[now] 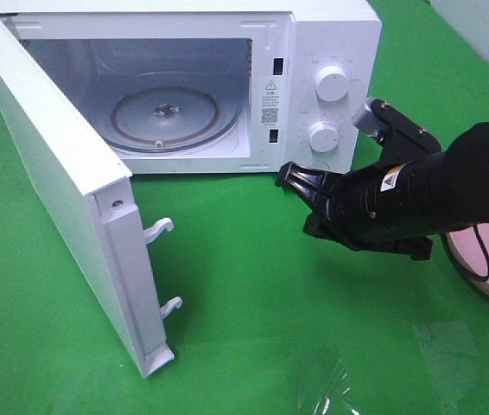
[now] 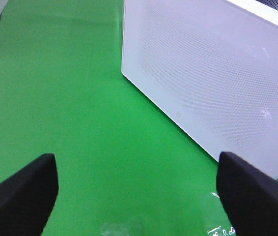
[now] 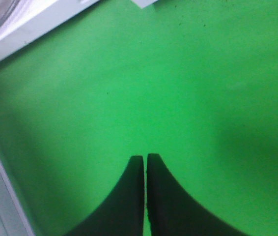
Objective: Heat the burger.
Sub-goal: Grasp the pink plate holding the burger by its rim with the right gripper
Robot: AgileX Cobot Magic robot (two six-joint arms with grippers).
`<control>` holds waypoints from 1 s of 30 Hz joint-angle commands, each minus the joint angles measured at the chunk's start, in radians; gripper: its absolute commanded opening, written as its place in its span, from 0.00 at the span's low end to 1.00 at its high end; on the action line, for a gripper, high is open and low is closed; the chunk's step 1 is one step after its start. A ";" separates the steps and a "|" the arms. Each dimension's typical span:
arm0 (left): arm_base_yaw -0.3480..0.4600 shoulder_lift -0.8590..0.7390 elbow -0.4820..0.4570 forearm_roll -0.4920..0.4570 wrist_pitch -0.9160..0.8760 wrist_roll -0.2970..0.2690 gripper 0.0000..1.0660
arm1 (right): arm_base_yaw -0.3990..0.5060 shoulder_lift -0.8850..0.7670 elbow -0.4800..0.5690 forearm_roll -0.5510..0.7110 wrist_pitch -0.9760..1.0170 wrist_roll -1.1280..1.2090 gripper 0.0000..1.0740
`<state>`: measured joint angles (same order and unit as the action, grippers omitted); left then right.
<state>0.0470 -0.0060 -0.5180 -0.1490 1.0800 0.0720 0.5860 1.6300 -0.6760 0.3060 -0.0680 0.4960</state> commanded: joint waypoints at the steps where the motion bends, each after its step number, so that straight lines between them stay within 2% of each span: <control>1: 0.003 -0.015 0.003 -0.004 -0.011 -0.004 0.75 | -0.001 -0.027 -0.039 -0.075 0.122 -0.071 0.03; 8: 0.003 -0.015 0.003 -0.004 -0.011 -0.004 0.75 | -0.001 -0.034 -0.114 -0.149 0.361 -0.206 0.06; 13: 0.003 -0.015 0.003 -0.004 -0.011 -0.004 0.75 | -0.001 -0.034 -0.149 -0.186 0.503 -0.278 0.15; 14: 0.003 -0.015 0.003 -0.004 -0.011 -0.004 0.75 | -0.001 -0.034 -0.150 -0.189 0.519 -0.279 0.22; 15: 0.003 -0.015 0.003 -0.004 -0.011 -0.004 0.75 | -0.001 -0.034 -0.150 -0.189 0.519 -0.279 0.22; 16: 0.003 -0.015 0.003 -0.004 -0.011 -0.004 0.75 | -0.001 -0.035 -0.150 -0.202 0.540 -0.283 0.30; 17: 0.003 -0.015 0.003 -0.004 -0.011 -0.004 0.75 | -0.001 -0.035 -0.150 -0.202 0.540 -0.283 0.30; 18: 0.003 -0.015 0.003 -0.004 -0.011 -0.004 0.75 | -0.001 -0.035 -0.150 -0.207 0.563 -0.302 0.40; 19: 0.003 -0.015 0.003 -0.004 -0.011 -0.004 0.75 | -0.001 -0.035 -0.150 -0.207 0.563 -0.302 0.40; 20: 0.003 -0.015 0.003 -0.004 -0.011 -0.004 0.75 | -0.001 -0.035 -0.150 -0.207 0.579 -0.335 0.53; 21: 0.003 -0.015 0.003 -0.004 -0.011 -0.004 0.75 | -0.001 -0.035 -0.150 -0.207 0.579 -0.335 0.53; 22: 0.003 -0.015 0.003 -0.004 -0.011 -0.004 0.75 | -0.001 -0.035 -0.150 -0.207 0.588 -0.373 0.62; 23: 0.003 -0.015 0.003 -0.004 -0.011 -0.004 0.75 | -0.002 -0.035 -0.150 -0.207 0.596 -0.410 0.75; 26: 0.003 -0.015 0.003 -0.004 -0.011 -0.004 0.75 | -0.006 -0.035 -0.150 -0.207 0.602 -0.420 0.80; 27: 0.003 -0.015 0.003 -0.004 -0.011 -0.004 0.75 | -0.028 -0.035 -0.150 -0.206 0.619 -0.424 0.85; 30: 0.003 -0.015 0.003 -0.004 -0.011 -0.004 0.75 | -0.081 -0.035 -0.150 -0.218 0.681 -0.446 0.85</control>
<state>0.0470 -0.0060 -0.5180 -0.1490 1.0800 0.0720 0.5390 1.6020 -0.8220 0.1050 0.5670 0.0800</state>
